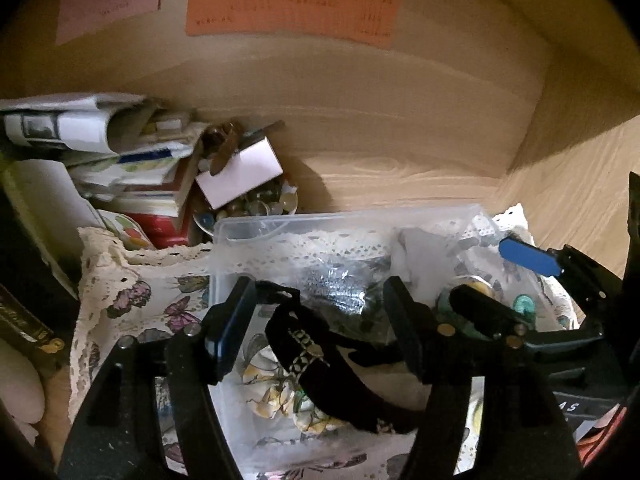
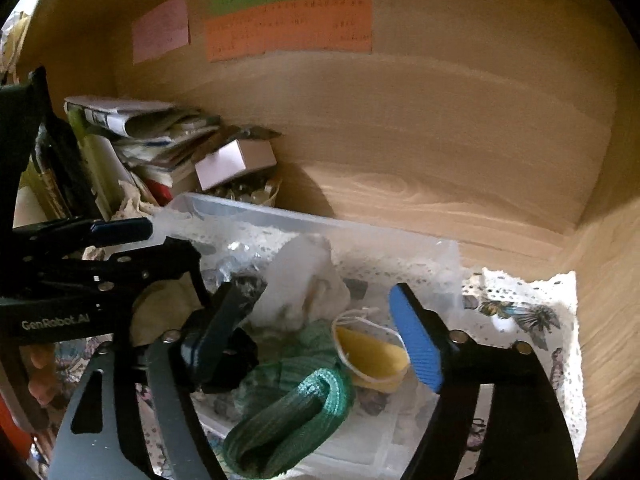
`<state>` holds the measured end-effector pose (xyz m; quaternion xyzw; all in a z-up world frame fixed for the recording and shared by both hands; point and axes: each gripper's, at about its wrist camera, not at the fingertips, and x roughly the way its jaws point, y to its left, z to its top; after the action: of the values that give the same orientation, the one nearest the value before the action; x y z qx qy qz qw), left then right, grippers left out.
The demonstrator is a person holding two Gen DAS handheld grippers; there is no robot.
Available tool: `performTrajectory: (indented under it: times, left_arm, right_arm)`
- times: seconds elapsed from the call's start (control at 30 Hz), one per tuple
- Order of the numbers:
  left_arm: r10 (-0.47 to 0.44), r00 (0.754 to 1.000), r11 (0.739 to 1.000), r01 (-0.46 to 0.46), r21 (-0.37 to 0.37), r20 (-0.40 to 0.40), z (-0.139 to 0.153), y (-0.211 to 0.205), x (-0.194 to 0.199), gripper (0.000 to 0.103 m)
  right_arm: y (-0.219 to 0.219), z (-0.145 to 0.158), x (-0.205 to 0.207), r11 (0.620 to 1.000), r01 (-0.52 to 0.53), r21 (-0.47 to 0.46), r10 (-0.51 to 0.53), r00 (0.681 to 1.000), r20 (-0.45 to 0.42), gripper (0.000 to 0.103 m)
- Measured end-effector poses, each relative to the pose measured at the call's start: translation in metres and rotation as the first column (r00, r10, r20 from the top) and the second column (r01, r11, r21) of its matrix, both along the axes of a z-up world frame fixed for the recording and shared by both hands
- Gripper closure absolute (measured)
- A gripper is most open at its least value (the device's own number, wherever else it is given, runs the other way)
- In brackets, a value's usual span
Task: Organize soft objects
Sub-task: 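Lift the white cloth into the box with the right tool while the left drops the foil bag in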
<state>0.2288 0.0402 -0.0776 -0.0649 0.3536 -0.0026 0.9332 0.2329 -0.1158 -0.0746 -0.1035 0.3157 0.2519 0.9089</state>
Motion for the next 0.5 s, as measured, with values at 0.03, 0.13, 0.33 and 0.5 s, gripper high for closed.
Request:
performTrajectory:
  times: [0.03, 0.13, 0.33, 0.5]
  left_arm:
    - [0.001, 1.0, 1.0, -0.001, 0.002, 0.011, 0.003, 0.0, -0.003, 0.036]
    - [0.004, 0.998, 1.0, -0.005, 0.01, 0.058, 0.014, 0.0, -0.016, 0.03]
    - [-0.008, 0.99, 1.0, 0.004, 0.029, 0.141, 0.037, -0.007, -0.04, 0.028]
    - [-0.028, 0.978, 0.999, 0.024, 0.024, 0.208, 0.051, -0.012, -0.064, 0.027]
  right_arm:
    - [-0.002, 0.004, -0.003, 1.0, 0.002, 0.007, -0.002, 1.0, 0.012, 0.022]
    - [-0.009, 0.014, -0.011, 1.0, 0.003, 0.031, -0.004, 0.999, 0.038, 0.022]
    - [-0.021, 0.038, -0.037, 0.997, 0.001, 0.078, -0.01, 0.992, 0.123, 0.019]
    - [-0.031, 0.055, -0.062, 0.993, -0.008, 0.114, -0.015, 0.981, 0.193, 0.013]
